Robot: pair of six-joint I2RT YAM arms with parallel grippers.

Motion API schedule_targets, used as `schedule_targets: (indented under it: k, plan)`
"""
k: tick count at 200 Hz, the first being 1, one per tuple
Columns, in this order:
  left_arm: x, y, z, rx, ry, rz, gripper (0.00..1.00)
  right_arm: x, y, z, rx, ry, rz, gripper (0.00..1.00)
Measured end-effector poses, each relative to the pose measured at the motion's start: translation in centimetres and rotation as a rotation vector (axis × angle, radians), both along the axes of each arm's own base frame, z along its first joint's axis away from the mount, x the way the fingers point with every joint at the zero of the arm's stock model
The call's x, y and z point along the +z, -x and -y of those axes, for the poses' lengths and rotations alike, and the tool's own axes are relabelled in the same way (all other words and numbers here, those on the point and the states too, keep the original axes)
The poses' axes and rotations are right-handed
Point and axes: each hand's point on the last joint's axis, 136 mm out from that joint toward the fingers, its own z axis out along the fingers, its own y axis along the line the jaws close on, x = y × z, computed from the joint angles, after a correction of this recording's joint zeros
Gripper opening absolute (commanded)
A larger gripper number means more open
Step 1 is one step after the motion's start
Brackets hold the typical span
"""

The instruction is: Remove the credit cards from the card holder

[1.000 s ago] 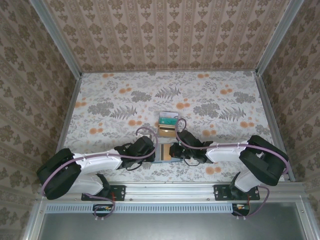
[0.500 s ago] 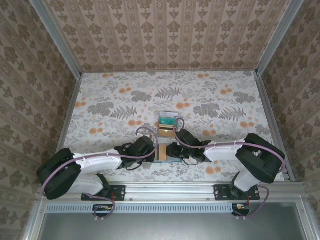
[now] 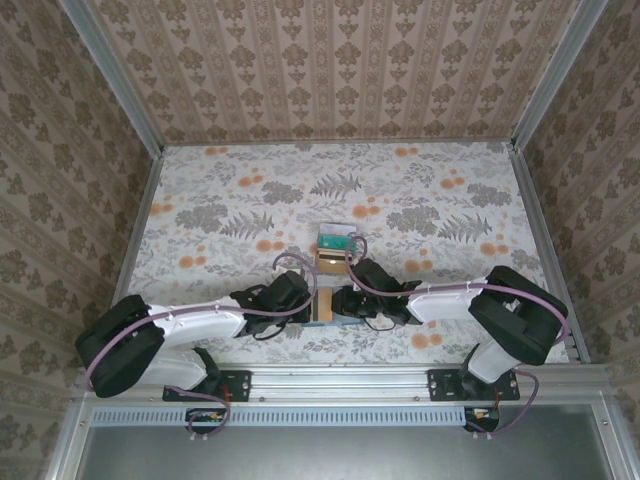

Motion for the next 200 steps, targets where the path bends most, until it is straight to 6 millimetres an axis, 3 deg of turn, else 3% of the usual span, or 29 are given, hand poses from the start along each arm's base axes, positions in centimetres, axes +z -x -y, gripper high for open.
schedule_targets:
  k: [88, 142, 200]
  plan:
    - [0.0, 0.0, 0.0, -0.001, -0.005, -0.003, 0.0, 2.1, -0.1, -1.0, 0.045, -0.019, 0.053, 0.22]
    - [0.0, 0.0, 0.0, -0.001, -0.005, -0.003, 0.0, 0.4, 0.2, -0.6, 0.047, 0.024, 0.017, 0.22]
    - [-0.1, 0.0, 0.0, -0.001, -0.006, -0.003, 0.0, 0.0, 0.3, -0.5, 0.046, 0.035, 0.008, 0.21]
